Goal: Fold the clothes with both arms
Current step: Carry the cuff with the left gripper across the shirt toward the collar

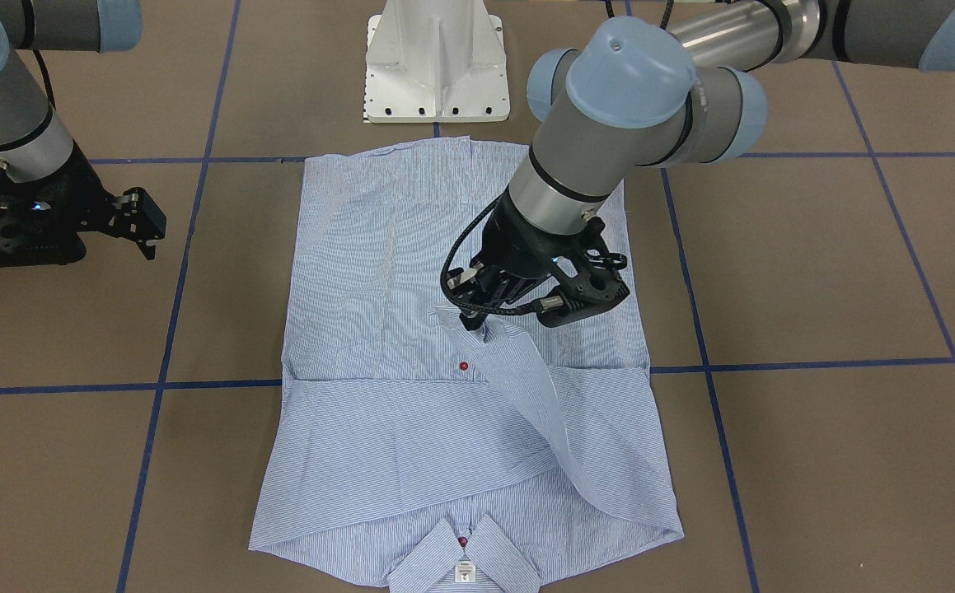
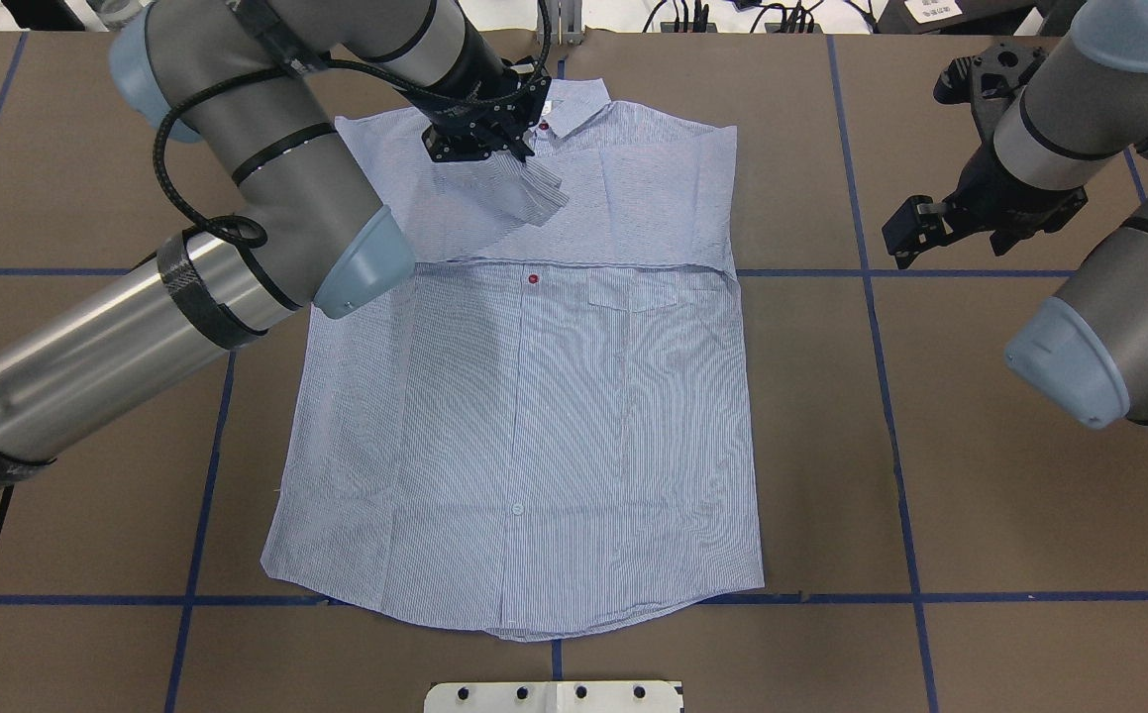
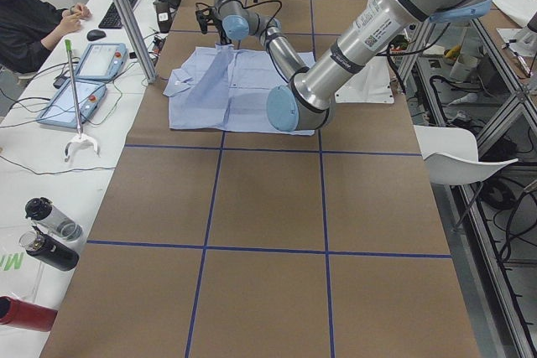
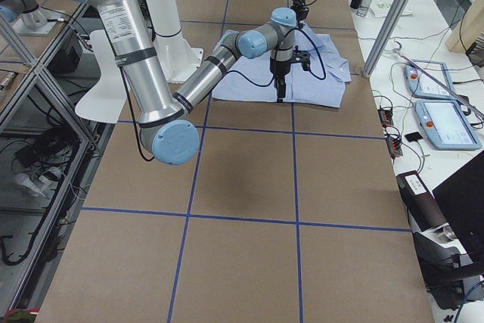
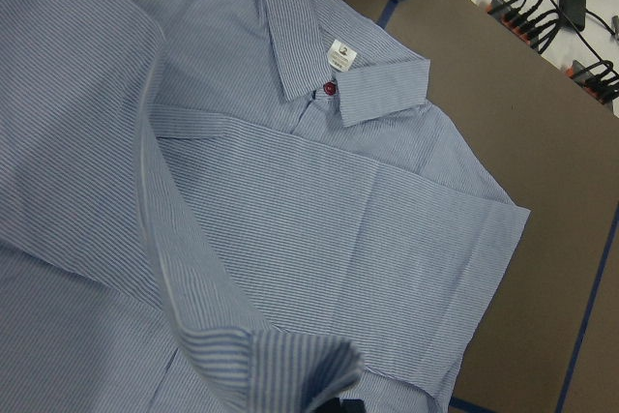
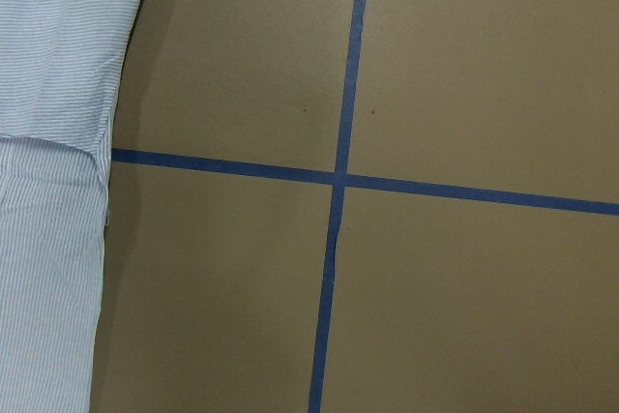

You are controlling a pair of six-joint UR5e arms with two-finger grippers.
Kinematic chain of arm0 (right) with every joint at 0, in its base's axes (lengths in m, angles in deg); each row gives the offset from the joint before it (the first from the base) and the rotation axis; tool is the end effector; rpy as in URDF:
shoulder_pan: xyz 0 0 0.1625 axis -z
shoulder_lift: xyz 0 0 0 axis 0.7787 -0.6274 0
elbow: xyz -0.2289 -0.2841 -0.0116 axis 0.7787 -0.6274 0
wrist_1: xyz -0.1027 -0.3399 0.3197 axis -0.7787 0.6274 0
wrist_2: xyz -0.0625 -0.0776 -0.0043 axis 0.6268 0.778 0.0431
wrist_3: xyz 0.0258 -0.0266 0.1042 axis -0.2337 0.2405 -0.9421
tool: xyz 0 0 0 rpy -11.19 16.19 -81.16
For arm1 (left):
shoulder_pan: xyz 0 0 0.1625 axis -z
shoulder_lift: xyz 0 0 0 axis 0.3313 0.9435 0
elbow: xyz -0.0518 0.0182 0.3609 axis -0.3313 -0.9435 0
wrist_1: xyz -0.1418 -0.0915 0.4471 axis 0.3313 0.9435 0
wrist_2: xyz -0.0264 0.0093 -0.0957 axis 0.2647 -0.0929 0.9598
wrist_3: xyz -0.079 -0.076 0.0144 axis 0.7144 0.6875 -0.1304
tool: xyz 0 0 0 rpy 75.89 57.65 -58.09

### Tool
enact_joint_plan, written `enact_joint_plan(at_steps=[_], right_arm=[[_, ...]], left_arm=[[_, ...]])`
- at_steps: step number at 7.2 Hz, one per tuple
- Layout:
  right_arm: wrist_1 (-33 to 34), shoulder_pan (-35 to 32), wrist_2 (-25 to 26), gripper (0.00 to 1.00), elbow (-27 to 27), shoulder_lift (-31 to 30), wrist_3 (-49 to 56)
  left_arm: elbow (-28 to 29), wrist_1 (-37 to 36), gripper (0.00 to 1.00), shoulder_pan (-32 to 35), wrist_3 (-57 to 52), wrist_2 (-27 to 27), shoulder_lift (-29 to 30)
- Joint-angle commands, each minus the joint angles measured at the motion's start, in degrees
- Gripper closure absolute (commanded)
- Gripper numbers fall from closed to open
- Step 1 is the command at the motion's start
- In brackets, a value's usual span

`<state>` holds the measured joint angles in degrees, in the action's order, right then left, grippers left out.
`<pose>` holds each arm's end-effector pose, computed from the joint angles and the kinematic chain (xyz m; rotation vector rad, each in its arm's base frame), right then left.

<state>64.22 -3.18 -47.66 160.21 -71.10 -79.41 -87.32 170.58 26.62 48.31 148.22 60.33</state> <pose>-0.2768 -0.5243 0.2205 0.0830 -0.6670 -0.0739 0.4602 -0.5870 0.0174 -0.0316 1.2020 -0.4394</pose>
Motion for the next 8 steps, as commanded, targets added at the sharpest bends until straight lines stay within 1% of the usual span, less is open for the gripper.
enact_joint_plan(at_steps=[1,2,4,5,6,7,8], right_arm=[[0.0,-0.08,-0.17,0.0,0.04,-0.07,-0.39],[0.0,-0.08,-0.34,0.0,0.04,-0.16,-0.48],[0.0,-0.08,-0.43,0.0,0.13,-0.07,-0.66],[0.0,-0.08,-0.43,0.0,0.04,-0.16,-0.66],[0.0,-0.08,-0.43,0.0,0.13,0.1,-0.75],[0.0,-0.08,-0.43,0.0,0.13,0.1,-0.92],[0.0,-0.08,-0.43,0.0,0.13,0.1,-0.92]], left_arm=[[4.68,7.83,1.0,-3.06,0.04,-0.54,0.43],[8.36,10.91,1.0,-4.29,0.04,-3.06,1.39],[14.0,17.16,1.0,-4.92,0.04,-3.79,2.44],[16.81,20.75,1.0,-5.36,-0.05,-4.66,4.36],[22.06,25.14,1.0,-7.54,0.04,-8.41,6.82],[23.59,27.01,1.0,-8.51,-0.05,-11.24,7.11],[23.61,27.38,1.0,-8.7,-0.14,-11.26,7.2]])
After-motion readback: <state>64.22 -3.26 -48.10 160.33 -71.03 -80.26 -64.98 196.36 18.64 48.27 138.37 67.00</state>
